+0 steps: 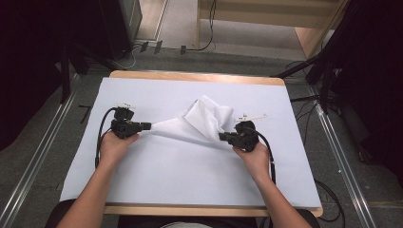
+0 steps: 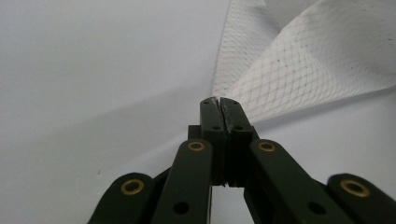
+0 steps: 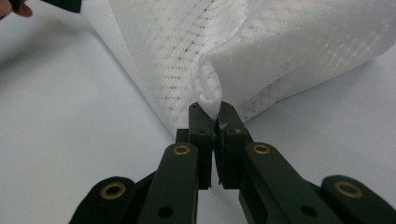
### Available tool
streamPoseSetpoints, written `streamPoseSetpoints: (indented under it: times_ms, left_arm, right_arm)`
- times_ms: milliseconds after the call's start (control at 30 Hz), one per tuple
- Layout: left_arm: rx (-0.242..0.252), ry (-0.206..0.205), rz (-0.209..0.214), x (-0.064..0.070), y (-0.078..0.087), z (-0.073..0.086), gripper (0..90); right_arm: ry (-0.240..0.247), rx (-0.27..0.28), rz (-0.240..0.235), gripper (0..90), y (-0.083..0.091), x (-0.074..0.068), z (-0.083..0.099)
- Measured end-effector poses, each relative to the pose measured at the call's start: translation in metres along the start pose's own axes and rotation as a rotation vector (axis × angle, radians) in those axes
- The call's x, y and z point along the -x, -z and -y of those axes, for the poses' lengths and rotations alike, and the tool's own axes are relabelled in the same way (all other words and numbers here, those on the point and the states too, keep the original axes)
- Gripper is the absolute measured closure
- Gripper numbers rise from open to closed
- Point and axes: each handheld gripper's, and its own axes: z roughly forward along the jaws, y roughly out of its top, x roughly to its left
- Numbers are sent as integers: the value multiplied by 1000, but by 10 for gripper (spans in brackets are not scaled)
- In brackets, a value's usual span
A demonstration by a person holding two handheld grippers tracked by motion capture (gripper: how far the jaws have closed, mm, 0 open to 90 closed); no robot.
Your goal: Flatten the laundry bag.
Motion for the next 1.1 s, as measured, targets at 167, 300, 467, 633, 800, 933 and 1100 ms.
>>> streamPoseSetpoints:
  times_ms: [167, 300, 467, 633, 800, 933, 1100]
  left_arm:
    - [-25, 12, -1, -3, -3, 1, 890]
    - [-5, 6, 17, -2, 2, 1, 851]
    - [4, -7, 34, 0, 7, 1, 764]
    - [15, -8, 42, 2, 10, 2, 706]
    - [18, -17, 45, 4, 13, 4, 683]
    - [22, -20, 41, 5, 15, 7, 679]
    - [30, -12, 36, 5, 21, 11, 678]
  right_arm:
    - [24, -24, 16, 775, 4, -2, 4]
    - [44, 9, 26, 705, 20, -6, 1]
    - [62, 75, 53, 783, 46, -7, -10]
    - [63, 78, 59, 862, 43, 0, -20]
    - [54, 43, 73, 883, 20, 12, -29]
    - [22, 20, 68, 900, 3, 24, -37]
    - [15, -24, 76, 900, -19, 37, -45]
